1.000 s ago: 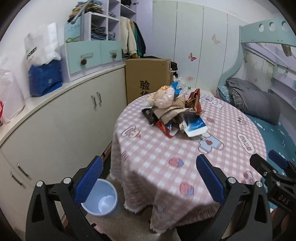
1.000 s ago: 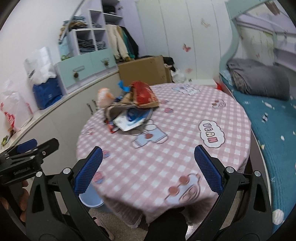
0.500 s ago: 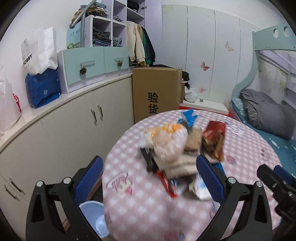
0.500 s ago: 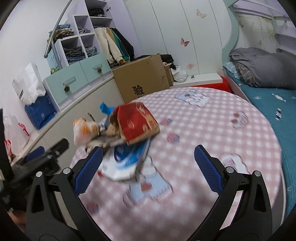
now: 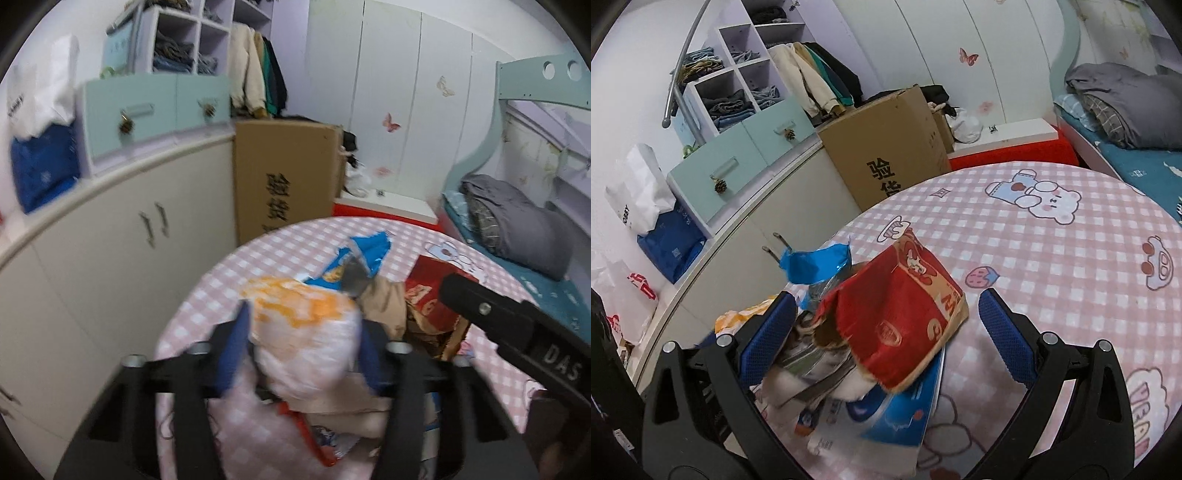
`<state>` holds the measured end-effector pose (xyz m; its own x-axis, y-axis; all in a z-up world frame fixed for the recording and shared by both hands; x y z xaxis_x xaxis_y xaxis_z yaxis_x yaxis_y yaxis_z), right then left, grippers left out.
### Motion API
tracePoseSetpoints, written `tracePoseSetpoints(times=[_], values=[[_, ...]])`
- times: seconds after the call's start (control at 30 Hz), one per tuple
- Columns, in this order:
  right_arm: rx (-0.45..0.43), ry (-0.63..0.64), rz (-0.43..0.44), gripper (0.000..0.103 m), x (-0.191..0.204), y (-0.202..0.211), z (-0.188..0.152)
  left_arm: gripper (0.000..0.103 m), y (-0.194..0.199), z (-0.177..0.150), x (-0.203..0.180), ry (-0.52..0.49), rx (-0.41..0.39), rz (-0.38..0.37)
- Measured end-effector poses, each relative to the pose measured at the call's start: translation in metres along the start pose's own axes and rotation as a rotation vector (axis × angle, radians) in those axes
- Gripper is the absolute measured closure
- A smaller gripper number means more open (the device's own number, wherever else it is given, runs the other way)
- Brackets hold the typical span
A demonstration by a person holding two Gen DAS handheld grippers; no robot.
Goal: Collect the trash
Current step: 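Reach both tools to the trash pile on the table, then grasp the red snack wrapper with the right tool while the left grasps the white plastic bag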
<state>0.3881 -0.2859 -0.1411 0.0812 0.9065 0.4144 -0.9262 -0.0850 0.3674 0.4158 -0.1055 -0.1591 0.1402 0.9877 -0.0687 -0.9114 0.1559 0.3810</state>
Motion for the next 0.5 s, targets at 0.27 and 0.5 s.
tracePoseSetpoints(times=[0.27,0.5], values=[[0.031,-0.028,0.049,0.08,-0.012,-0.001,-0.003,0.077,0.011,-0.001,0.008,0.03,-0.026,-0.034],[-0.08,0.027,0.001,0.089,-0.02,0.035,0.004,0.078,0.047,0.006,0.022,0.084,-0.086,-0.063]])
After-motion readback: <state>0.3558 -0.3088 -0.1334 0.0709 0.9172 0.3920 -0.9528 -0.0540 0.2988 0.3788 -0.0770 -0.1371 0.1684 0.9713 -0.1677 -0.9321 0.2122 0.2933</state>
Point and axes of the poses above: each gripper's, at about its wrist camera, not at the fingertips, and y roughly against the way its jaws point, x to its left, z to its top, the point moved 6 cm from there along -y, roughly the way its jaws point, and after that the axes turned 13 degrees about -x, right-handed, at the moved point
